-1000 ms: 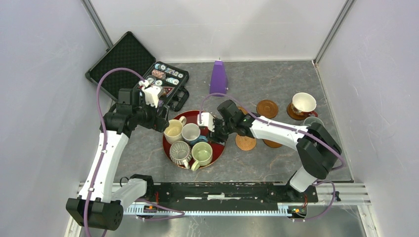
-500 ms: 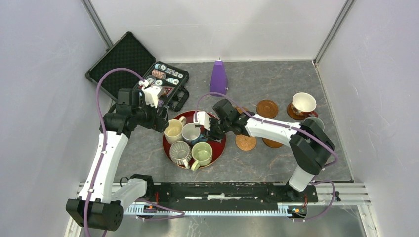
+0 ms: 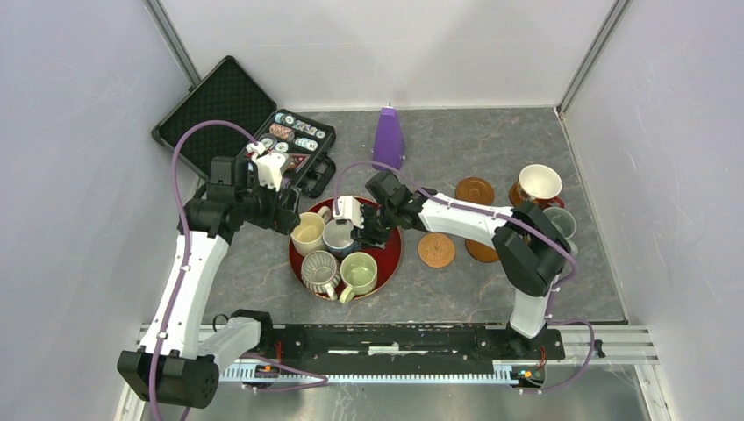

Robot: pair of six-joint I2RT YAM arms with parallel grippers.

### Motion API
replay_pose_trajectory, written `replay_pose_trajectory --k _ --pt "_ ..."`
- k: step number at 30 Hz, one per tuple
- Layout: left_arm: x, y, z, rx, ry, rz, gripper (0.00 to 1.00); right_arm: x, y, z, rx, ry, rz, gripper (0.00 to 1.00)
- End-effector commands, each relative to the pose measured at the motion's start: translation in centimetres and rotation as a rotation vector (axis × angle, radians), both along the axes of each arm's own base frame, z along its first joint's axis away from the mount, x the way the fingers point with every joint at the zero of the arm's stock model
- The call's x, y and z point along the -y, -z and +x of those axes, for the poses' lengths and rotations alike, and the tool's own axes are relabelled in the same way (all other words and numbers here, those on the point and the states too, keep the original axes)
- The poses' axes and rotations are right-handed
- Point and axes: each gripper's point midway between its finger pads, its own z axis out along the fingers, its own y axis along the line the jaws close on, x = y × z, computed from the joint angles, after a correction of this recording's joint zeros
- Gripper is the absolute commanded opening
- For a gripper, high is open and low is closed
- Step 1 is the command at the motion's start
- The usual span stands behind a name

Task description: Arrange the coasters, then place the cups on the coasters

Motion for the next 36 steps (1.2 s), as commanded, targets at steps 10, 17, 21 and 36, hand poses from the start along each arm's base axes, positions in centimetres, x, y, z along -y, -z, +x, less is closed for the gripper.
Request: replay_pose_trajectory --k 10,17,21,36 --pt "0.2 -0.9 0.7 0.045 0.027 -0.008 1.00 -1.9 -0.4 -0.3 0.024 -0.091 0.020 0.39" --pt "0.0 -0.9 0.6 0.052 0.022 0.006 1.00 -0.6 -1.6 -0.8 0.034 -0.062 0.013 0.14" --pt "0.0 -0.9 0.5 0.053 0.024 0.006 1.00 1.3 -3.3 -0.7 0.040 0.017 0.029 0.00" --pt "0.8 -1.1 0.5 0.092 0.037 -0.041 1.00 13.3 -6.0 -0.9 0.098 0.532 0.232 0.00"
